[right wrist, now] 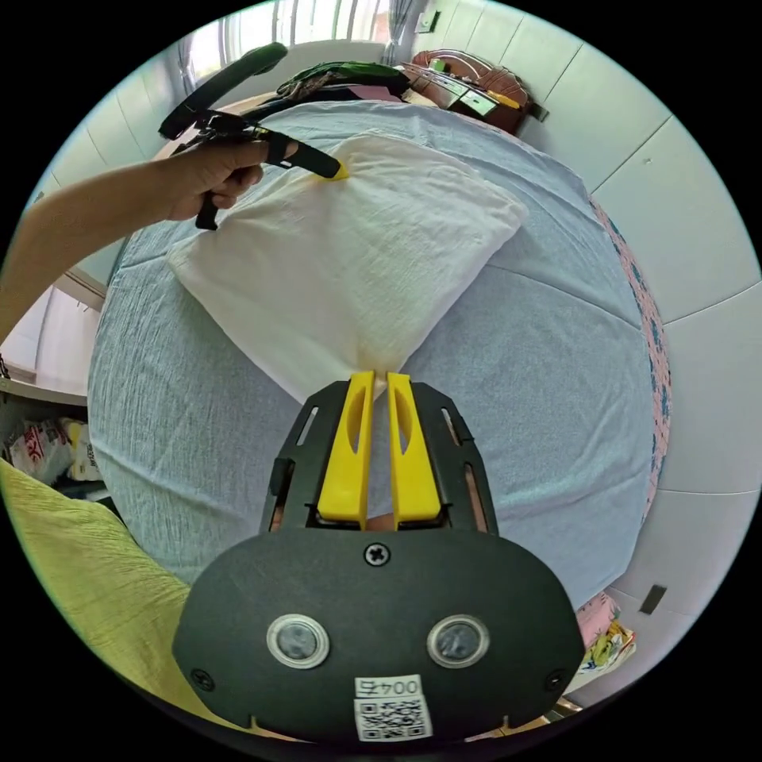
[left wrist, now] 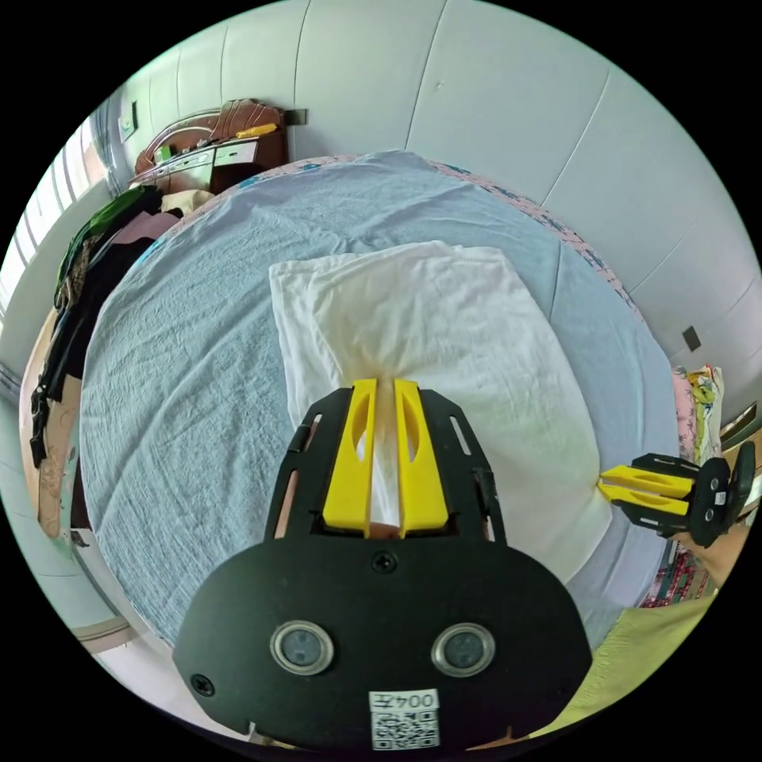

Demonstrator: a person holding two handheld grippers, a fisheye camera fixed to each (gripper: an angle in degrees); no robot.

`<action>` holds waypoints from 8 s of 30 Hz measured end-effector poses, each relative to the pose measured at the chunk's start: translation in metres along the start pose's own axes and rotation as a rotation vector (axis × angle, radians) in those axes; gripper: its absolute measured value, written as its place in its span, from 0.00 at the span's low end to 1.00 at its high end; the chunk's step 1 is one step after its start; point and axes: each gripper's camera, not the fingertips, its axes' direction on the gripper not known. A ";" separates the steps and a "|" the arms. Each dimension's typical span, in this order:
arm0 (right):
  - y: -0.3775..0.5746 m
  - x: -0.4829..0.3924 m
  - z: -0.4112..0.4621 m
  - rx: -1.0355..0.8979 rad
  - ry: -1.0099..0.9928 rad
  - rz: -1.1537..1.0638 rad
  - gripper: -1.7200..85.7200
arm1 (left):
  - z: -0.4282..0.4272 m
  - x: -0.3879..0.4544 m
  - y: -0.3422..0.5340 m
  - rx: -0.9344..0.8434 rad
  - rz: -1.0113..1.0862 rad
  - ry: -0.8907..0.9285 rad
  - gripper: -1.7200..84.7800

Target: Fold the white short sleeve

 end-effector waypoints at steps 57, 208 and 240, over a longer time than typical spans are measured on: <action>0.029 0.321 0.006 0.147 -1.184 0.588 0.06 | -0.285 -0.047 0.284 0.305 -1.041 1.167 0.10; 0.437 -1.550 -0.206 0.187 -0.440 -1.525 0.12 | -1.348 1.088 2.033 -0.052 -1.580 -0.380 0.18; 0.087 -0.325 -0.850 0.674 0.087 0.350 0.08 | -0.621 1.411 0.997 0.553 0.095 0.228 0.03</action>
